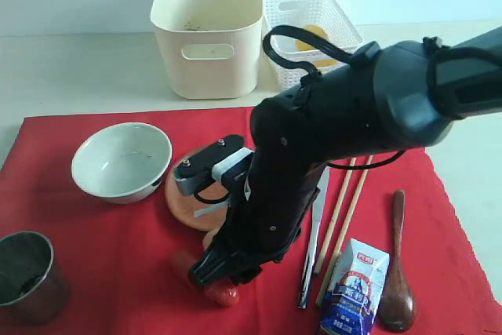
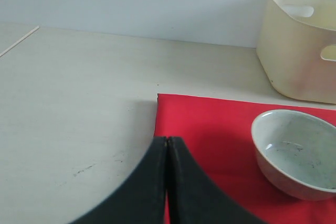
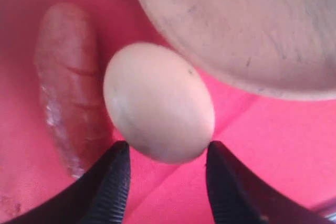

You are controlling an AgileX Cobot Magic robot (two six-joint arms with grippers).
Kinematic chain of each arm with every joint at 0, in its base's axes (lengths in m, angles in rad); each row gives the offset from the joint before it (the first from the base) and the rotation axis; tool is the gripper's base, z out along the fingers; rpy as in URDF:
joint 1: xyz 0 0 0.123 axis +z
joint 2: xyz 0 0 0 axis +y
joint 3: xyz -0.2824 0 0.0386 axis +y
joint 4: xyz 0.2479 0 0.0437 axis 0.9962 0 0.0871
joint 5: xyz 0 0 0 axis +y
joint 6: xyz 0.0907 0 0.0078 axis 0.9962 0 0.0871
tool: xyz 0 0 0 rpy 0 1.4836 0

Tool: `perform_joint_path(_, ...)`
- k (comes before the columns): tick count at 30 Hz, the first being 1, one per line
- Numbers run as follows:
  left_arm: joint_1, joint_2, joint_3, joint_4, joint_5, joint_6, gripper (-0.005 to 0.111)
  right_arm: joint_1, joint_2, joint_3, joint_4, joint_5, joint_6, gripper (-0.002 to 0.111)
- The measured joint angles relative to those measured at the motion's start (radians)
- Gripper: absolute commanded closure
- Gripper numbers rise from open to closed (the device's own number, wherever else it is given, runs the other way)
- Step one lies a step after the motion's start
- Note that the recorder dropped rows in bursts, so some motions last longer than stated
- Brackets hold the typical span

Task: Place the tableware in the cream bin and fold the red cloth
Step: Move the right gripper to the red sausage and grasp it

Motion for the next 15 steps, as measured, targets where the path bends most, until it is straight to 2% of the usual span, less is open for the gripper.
perform_joint_path(15, 0.000, 0.000, 0.000, 0.000, 0.000, 0.000, 0.106, 0.002, -0.096, 0.003, 0.000, -0.006, 0.000, 0.063)
